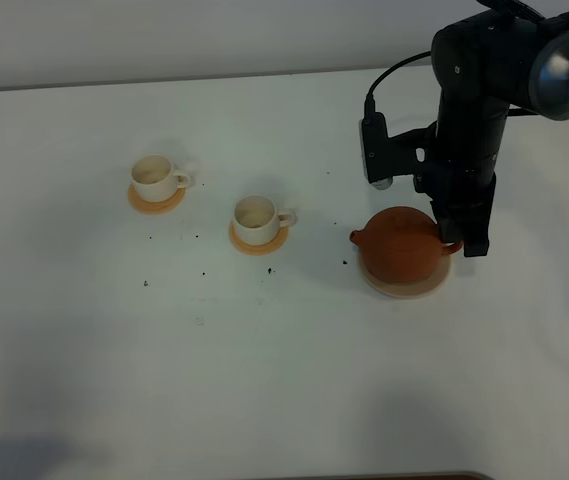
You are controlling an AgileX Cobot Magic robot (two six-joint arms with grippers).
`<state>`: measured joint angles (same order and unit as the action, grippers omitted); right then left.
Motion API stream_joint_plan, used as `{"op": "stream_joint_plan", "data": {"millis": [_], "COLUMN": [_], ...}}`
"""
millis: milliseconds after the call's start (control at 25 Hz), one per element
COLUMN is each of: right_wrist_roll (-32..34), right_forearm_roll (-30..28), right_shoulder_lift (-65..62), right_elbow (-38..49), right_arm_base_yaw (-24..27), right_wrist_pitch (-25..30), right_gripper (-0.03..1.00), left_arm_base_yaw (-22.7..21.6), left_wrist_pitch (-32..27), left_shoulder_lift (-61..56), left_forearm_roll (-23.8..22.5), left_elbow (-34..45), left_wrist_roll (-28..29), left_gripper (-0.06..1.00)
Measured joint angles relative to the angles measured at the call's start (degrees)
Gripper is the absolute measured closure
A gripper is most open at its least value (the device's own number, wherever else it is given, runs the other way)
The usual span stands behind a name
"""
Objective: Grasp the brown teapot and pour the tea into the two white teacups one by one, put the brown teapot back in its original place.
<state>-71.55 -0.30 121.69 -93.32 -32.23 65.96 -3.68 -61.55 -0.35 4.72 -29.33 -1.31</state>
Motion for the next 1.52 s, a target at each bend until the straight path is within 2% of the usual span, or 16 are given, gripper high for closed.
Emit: {"op": "stream_joint_plan", "data": {"millis": [160, 360, 480, 680, 880, 1200, 1520], "right_wrist_roll": [2.2, 8.3, 12.5, 18.8, 22.4, 22.7, 22.7], "right_forearm_roll": [1.2, 3.8, 3.5, -1.1, -5.4, -13.1, -19.8], "right_shoulder_lift": [-1.9, -3.4, -3.4, -2.7, -0.1, 4.1, 5.2], "right_elbow": [0.0, -2.8, -5.4, -9.4, -12.1, -14.5, -14.5], "right_arm_base_yaw": [0.0, 0.0, -1.3, -5.3, -7.6, -11.8, -13.5], "right_wrist_pitch": [0.1, 0.2, 0.0, -0.9, -3.4, -4.5, -6.0], "right_gripper": [0.88, 0.88, 0.88, 0.88, 0.88, 0.88, 0.88], "left_arm_base_yaw": [0.0, 0.0, 0.0, 0.0, 0.0, 0.0, 0.0], "left_wrist_pitch": [0.0, 0.0, 0.0, 0.0, 0.0, 0.0, 0.0], "left_shoulder_lift": [0.0, 0.0, 0.0, 0.0, 0.0, 0.0, 0.0], "left_forearm_roll": [0.0, 0.0, 0.0, 0.0, 0.0, 0.0, 0.0], "left_elbow": [0.0, 0.0, 0.0, 0.0, 0.0, 0.0, 0.0], "left_wrist_roll": [0.0, 0.0, 0.0, 0.0, -0.1, -0.1, -0.1], "left_gripper": [0.69, 0.69, 0.69, 0.69, 0.69, 0.69, 0.69]}}
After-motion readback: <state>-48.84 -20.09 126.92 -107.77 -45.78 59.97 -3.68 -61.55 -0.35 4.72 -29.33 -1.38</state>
